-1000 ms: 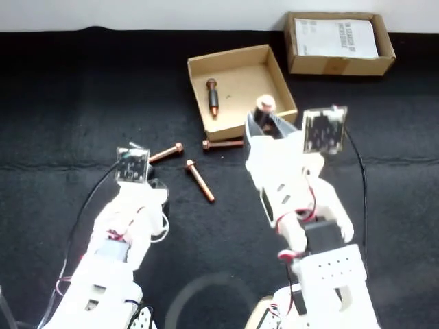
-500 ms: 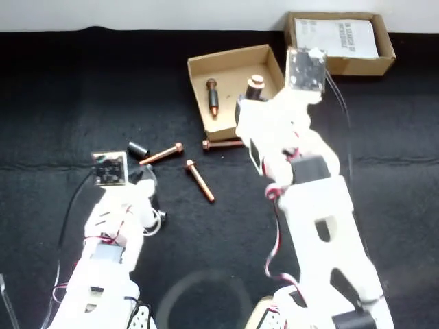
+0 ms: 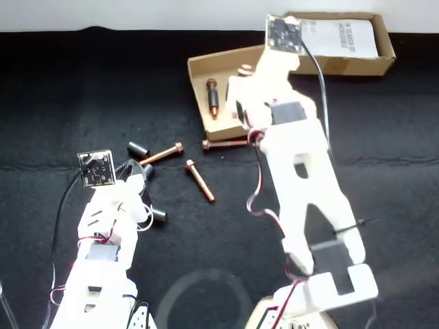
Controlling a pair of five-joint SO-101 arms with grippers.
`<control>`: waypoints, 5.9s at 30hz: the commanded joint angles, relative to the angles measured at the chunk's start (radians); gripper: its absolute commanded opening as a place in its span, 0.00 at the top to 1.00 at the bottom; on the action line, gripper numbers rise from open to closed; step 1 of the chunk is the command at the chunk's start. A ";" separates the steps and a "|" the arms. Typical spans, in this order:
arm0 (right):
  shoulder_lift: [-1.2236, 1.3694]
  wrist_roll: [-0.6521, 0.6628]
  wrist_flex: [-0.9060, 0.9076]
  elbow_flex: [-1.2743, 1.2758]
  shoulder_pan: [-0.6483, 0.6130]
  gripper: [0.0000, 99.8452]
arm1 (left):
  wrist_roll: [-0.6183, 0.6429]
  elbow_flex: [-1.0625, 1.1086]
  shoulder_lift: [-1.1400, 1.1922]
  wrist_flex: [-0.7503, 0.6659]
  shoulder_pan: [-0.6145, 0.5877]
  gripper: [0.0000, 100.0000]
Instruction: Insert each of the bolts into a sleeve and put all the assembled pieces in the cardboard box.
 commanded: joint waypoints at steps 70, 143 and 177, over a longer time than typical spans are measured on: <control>0.901 -0.028 0.915 -1.578 -0.120 0.99 | 0.008 -0.363 0.007 0.494 -0.522 0.99; 0.447 0.652 0.547 -0.171 -0.628 0.91 | -0.002 -1.311 0.552 1.436 -1.188 0.99; 0.743 0.689 0.599 -0.555 -0.684 0.82 | -0.002 -1.138 0.552 1.117 -1.274 0.99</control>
